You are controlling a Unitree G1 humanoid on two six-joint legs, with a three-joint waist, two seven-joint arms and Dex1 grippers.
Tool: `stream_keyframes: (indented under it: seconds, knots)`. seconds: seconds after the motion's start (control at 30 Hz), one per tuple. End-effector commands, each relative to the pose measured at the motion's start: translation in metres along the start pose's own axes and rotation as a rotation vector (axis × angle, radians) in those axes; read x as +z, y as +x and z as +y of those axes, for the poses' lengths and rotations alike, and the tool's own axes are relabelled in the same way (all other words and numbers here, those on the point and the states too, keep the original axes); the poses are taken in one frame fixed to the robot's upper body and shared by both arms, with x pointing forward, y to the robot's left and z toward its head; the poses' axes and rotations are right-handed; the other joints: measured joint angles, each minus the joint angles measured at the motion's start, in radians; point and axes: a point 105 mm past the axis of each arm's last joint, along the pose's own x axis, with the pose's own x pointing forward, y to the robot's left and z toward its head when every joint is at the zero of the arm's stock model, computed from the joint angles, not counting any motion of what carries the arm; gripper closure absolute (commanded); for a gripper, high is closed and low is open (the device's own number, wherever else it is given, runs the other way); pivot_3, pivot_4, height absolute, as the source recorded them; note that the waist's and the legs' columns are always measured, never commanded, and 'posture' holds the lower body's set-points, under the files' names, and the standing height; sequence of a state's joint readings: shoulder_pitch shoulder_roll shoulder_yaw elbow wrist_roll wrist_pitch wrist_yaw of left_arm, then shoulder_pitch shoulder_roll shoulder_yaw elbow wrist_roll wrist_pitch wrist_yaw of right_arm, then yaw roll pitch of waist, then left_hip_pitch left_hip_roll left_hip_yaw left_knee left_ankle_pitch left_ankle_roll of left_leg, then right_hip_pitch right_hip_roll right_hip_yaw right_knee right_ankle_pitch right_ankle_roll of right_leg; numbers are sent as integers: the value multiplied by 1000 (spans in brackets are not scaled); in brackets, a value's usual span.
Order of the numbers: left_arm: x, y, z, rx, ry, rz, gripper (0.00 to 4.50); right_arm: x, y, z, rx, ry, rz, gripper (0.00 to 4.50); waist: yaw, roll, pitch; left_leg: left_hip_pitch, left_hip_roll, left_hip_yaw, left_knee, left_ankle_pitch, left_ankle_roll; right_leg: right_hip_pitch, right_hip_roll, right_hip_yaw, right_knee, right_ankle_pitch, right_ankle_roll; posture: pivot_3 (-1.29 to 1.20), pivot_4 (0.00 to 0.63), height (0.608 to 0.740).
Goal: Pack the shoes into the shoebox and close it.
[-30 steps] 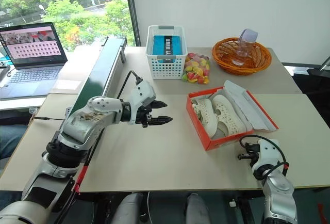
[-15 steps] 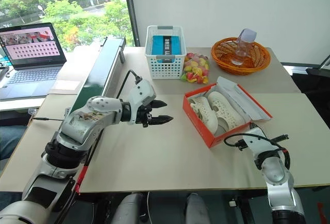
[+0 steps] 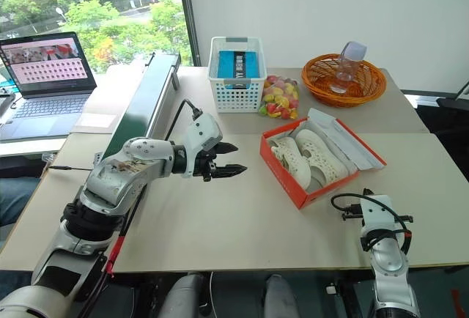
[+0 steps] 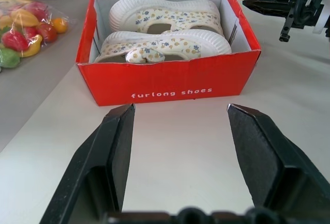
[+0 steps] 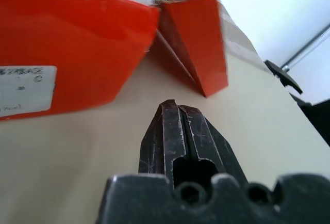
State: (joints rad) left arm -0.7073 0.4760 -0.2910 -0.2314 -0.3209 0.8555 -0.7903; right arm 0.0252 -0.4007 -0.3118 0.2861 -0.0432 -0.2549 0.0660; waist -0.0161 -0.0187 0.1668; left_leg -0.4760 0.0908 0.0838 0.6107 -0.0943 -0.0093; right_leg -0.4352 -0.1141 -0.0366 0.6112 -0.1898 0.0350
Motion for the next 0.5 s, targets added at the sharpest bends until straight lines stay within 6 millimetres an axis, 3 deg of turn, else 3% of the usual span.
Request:
stream_keyframes:
  seconds: [0.03, 0.27, 0.5]
  knots:
    - [21, -5, 4, 3, 39, -58, 1461, 24, 7, -28, -63, -2, -98, 4421, 1, 0, 0, 0, 0, 0, 0, 0, 0, 0, 0, 0, 0, 0, 0, 0, 150, 735]
    - [28, -5, 11, 2, 44, -66, 1461, 34, 27, -64, -93, -21, -112, 4421, 2, 0, 0, 1, -4, -3, 0, 0, 0, 1, 0, 2, 0, 1, 1, 0, 150, 735]
    - [32, -16, 25, 32, 56, -53, 1461, 35, 33, -71, -87, -38, -128, 4421, 2, 0, 0, 1, -7, -7, 0, 0, 1, 2, 0, 3, 0, 1, 2, 0, 150, 735]
